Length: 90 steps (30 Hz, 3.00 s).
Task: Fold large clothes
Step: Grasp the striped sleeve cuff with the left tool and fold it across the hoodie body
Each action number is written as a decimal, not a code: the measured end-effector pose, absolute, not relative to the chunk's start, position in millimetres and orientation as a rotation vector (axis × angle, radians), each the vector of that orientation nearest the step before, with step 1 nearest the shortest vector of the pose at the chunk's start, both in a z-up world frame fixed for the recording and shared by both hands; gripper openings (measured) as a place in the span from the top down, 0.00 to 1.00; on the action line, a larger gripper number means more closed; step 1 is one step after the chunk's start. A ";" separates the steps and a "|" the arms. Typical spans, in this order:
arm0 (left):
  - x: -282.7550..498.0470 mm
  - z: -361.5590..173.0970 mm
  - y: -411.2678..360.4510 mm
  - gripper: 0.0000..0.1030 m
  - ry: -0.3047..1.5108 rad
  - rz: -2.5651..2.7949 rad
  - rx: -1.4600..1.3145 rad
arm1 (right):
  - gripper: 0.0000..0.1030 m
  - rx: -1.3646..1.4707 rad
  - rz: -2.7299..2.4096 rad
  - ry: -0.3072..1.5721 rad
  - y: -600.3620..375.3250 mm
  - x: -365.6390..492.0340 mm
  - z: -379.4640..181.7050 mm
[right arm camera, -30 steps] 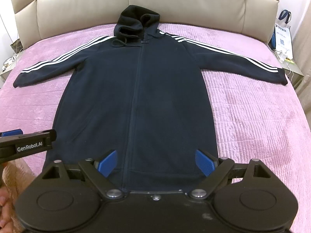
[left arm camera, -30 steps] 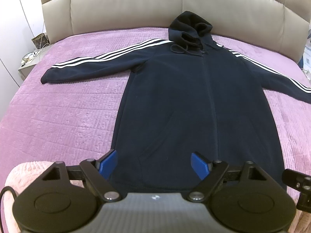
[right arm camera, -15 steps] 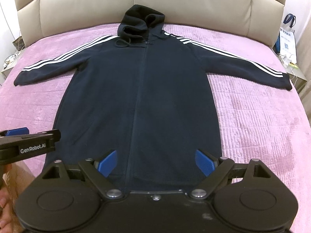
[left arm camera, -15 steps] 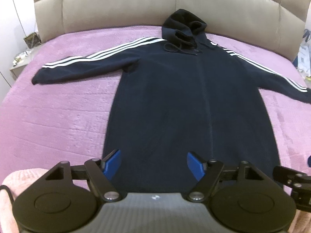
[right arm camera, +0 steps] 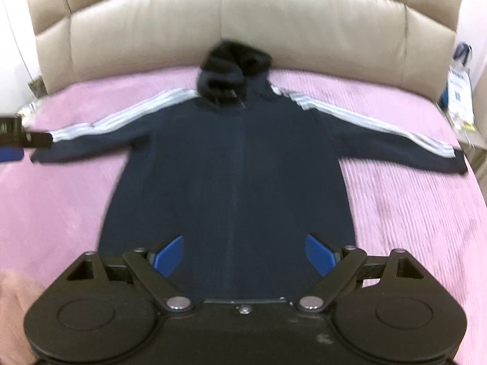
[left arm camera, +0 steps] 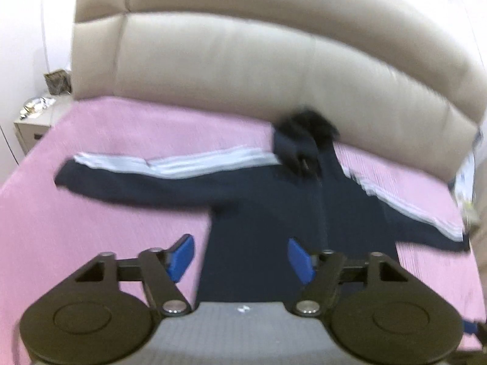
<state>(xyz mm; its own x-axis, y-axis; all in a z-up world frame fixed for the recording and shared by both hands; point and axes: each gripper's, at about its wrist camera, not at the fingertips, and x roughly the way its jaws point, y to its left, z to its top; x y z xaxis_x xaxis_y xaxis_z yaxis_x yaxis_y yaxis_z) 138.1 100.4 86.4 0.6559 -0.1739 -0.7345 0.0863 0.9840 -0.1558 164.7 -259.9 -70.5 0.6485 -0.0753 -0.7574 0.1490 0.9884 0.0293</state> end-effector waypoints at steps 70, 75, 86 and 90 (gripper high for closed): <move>377.8 50.9 59.3 0.96 0.026 -0.170 -0.343 | 0.01 0.228 0.016 0.813 -346.2 353.0 -195.9; 380.8 23.2 -32.3 0.96 0.086 -0.277 -0.291 | 0.01 0.218 0.028 0.755 -397.0 345.4 -175.2; 363.7 -90.8 -205.4 0.95 0.246 -0.465 -0.096 | 0.01 0.511 -0.085 0.588 -526.3 314.1 -209.9; 368.4 -133.7 -245.3 0.95 0.321 -0.511 -0.067 | 0.01 0.551 -0.126 0.542 -550.5 311.3 -216.2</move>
<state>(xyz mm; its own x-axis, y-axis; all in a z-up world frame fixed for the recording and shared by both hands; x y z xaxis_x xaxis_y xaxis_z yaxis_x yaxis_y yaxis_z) 368.4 -245.3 -133.7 0.8234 -0.4910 -0.2846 0.4702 0.8710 -0.1424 311.3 -550.5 -216.2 0.8532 0.0287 -0.5209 0.2549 0.8482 0.4643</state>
